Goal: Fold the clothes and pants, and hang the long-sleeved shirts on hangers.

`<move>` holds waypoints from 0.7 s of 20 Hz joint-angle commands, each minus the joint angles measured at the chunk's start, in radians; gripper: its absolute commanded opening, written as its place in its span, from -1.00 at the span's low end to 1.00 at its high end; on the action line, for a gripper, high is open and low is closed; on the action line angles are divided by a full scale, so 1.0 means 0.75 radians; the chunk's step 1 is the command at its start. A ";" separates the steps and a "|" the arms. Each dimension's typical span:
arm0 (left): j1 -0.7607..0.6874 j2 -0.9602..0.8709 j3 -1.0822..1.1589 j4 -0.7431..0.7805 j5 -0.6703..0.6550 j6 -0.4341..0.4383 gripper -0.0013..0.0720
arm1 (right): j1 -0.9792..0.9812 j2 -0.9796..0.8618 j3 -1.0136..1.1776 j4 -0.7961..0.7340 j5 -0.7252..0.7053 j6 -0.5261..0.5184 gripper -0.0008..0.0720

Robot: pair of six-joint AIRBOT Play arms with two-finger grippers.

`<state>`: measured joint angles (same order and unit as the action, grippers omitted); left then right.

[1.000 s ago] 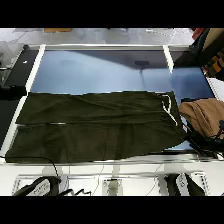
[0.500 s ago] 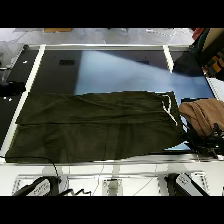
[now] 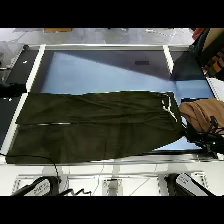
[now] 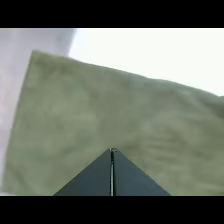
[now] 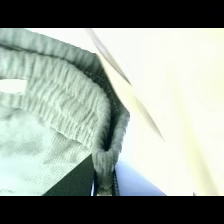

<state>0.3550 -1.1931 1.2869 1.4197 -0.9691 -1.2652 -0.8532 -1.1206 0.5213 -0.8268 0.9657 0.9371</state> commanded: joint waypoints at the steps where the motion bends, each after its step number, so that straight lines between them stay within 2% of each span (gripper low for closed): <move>1: 0.050 -0.017 -0.013 0.132 -0.088 0.003 -0.91 | 0.001 0.074 -0.001 0.064 -0.063 -0.106 -0.85; 4: 0.202 -0.017 -0.051 0.084 -0.388 -0.001 -0.92 | 0.044 0.166 0.000 0.058 -0.149 -0.101 -0.85; 6: 0.343 -0.004 -0.139 0.071 -0.530 -0.048 -0.91 | 0.079 0.201 0.000 0.057 -0.162 -0.101 -0.85; 8: 0.506 0.059 -0.291 -0.014 -0.546 -0.040 -0.91 | 0.120 0.202 -0.001 0.057 -0.162 -0.101 -0.85; 10: 0.670 0.159 -0.471 -0.145 -0.508 0.041 -0.91 | 0.151 0.202 0.000 0.060 -0.178 -0.100 -0.85; 12: 0.818 0.246 -0.624 -0.169 -0.476 0.107 -0.91 | 0.174 0.202 0.000 0.061 -0.197 -0.100 -0.85; 13: 0.892 0.275 -0.681 -0.170 -0.474 0.175 -0.73 | 0.178 0.202 0.000 0.062 -0.198 -0.100 -0.85; 14: 0.957 0.289 -0.720 -0.169 -0.468 0.244 -0.35 | 0.177 0.202 0.000 0.065 -0.196 -0.100 -0.85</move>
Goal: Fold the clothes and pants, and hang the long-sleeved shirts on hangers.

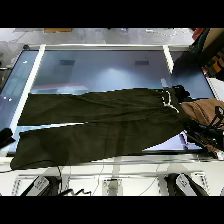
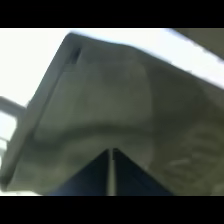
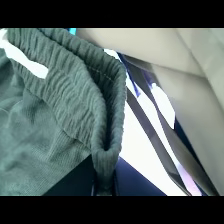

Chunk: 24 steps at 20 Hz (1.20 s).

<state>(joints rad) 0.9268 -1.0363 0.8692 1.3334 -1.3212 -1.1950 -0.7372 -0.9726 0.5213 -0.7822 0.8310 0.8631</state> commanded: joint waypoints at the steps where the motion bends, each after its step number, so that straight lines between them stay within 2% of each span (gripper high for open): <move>1: 0.269 0.080 -0.186 -0.054 0.002 0.200 -0.13 | 0.022 0.005 0.000 0.004 -0.015 -0.001 -0.85; 4: 0.450 0.075 -0.217 -0.054 0.001 0.259 -0.13 | 0.022 0.005 0.000 0.002 -0.016 -0.002 -0.85; 7: 0.513 0.057 -0.234 -0.054 0.002 0.485 -0.12 | 0.022 0.005 0.000 0.001 -0.017 -0.002 -0.85; 8: 0.512 0.041 -0.234 -0.054 0.000 0.564 0.08 | 0.022 0.005 0.000 0.001 -0.017 -0.002 -0.85; 9: 0.513 0.022 -0.234 -0.053 0.003 0.611 0.45 | 0.022 0.005 0.000 0.001 -0.017 -0.002 -0.85; 13: 0.513 -0.050 -0.234 0.072 0.036 0.617 0.46 | 0.022 0.005 0.000 0.002 -0.017 -0.002 -0.85; 16: 0.513 -0.055 -0.234 0.129 0.150 0.617 0.46 | 0.022 0.005 0.000 0.002 -0.008 0.000 -0.85; 19: 0.513 -0.067 -0.234 0.143 0.189 0.682 0.46 | 0.022 0.005 0.000 0.002 -0.007 0.021 -0.85; 24: 0.512 -0.158 -0.234 0.092 0.225 0.708 0.46 | 0.022 0.006 0.000 0.002 -0.006 0.024 -0.85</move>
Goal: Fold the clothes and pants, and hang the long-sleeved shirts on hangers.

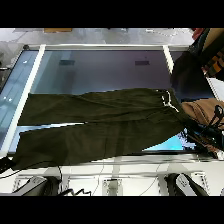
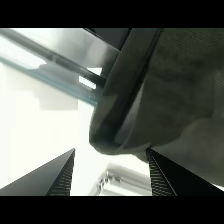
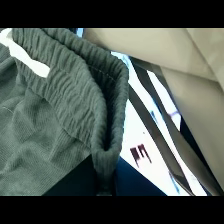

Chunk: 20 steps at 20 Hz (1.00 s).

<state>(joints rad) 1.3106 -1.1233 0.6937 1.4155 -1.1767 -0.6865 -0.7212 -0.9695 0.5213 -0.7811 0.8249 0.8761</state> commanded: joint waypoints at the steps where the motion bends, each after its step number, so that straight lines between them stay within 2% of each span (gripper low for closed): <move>1: 0.000 -0.057 -0.001 -0.017 0.034 0.030 0.46 | 0.001 0.002 0.000 0.001 0.002 0.007 -0.85; 8: -0.005 -0.163 -0.008 -0.018 0.030 0.042 0.40 | 0.001 0.002 0.000 0.002 0.012 0.044 -0.85; 9: -0.009 -0.163 -0.008 -0.016 0.029 0.062 0.31 | 0.001 0.002 0.000 0.002 0.018 0.043 -0.85; 10: -0.010 -0.163 -0.009 -0.018 0.029 0.061 -0.23 | 0.001 0.002 0.000 0.001 0.024 0.043 -0.85; 11: -0.010 -0.163 -0.009 -0.018 0.029 0.061 -0.64 | 0.001 0.002 0.000 0.001 0.029 0.043 -0.85; 13: -0.010 -0.163 -0.008 -0.018 0.029 0.060 -0.74 | 0.001 0.002 0.000 0.001 0.031 0.043 -0.85; 14: -0.010 -0.162 -0.008 -0.018 0.024 0.057 -0.91 | 0.001 0.002 0.000 0.002 0.032 0.043 -0.85; 15: -0.013 -0.161 -0.007 -0.014 -0.014 0.059 -0.91 | 0.001 0.002 0.000 0.002 0.034 0.043 -0.85; 18: -0.014 -0.162 0.001 0.026 -0.266 0.059 -0.92 | 0.001 0.002 0.001 0.001 0.039 0.042 -0.85; 20: -0.014 -0.163 0.022 -0.088 -0.445 0.059 -0.92 | 0.001 0.003 0.023 0.000 0.104 0.042 -0.85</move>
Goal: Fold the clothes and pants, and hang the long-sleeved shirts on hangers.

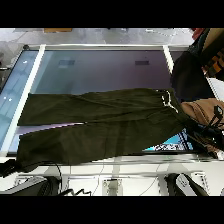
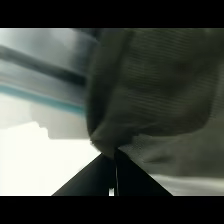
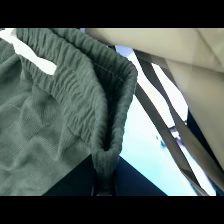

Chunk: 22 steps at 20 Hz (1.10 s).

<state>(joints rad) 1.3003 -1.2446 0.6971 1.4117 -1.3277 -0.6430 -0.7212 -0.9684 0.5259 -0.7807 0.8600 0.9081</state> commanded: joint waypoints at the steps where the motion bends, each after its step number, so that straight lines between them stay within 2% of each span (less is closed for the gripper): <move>1: 0.000 -0.002 0.036 -0.173 -0.317 0.001 -0.92 | 0.001 0.002 0.045 -0.001 0.118 -0.001 -0.85; 3: 0.000 -0.002 0.102 -0.464 -0.453 0.000 -0.92 | -0.001 0.002 0.130 -0.003 0.254 -0.001 -0.85; 6: 0.000 -0.002 0.226 -0.975 -0.528 -0.036 -0.92 | 0.000 0.002 0.296 -0.002 0.393 0.031 -0.85; 10: 0.000 -0.001 0.317 -1.673 -0.453 -0.039 -0.92 | 0.000 0.002 0.539 -0.001 0.482 0.137 -0.85; 12: -0.008 -0.001 0.317 -1.908 -0.376 -0.039 -0.92 | 0.000 0.002 0.630 0.001 0.476 0.223 -0.85; 14: -0.039 -0.001 0.317 -1.894 -0.286 -0.039 -0.92 | 0.001 0.001 0.676 0.010 0.415 0.315 -0.85; 16: -0.105 -0.001 0.317 -1.780 -0.129 -0.045 -0.92 | 0.009 -0.003 0.681 0.011 0.331 0.393 -0.85; 19: -0.286 -0.001 0.317 -1.667 0.215 -0.161 -0.92 | 0.096 -0.042 0.681 -0.014 0.191 0.453 -0.85; 21: -0.424 -0.001 0.317 -1.663 0.404 -0.182 -0.92 | 0.193 -0.117 0.681 -0.068 0.078 0.459 -0.85; 22: -0.483 -0.001 0.317 -1.662 0.484 -0.183 -0.92 | 0.230 -0.168 0.681 -0.113 0.018 0.522 -0.85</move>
<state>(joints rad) 1.0561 -1.2457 0.9340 0.1486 -1.1999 -0.7448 -0.6209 -1.0302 1.0306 -0.8036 1.0046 1.2240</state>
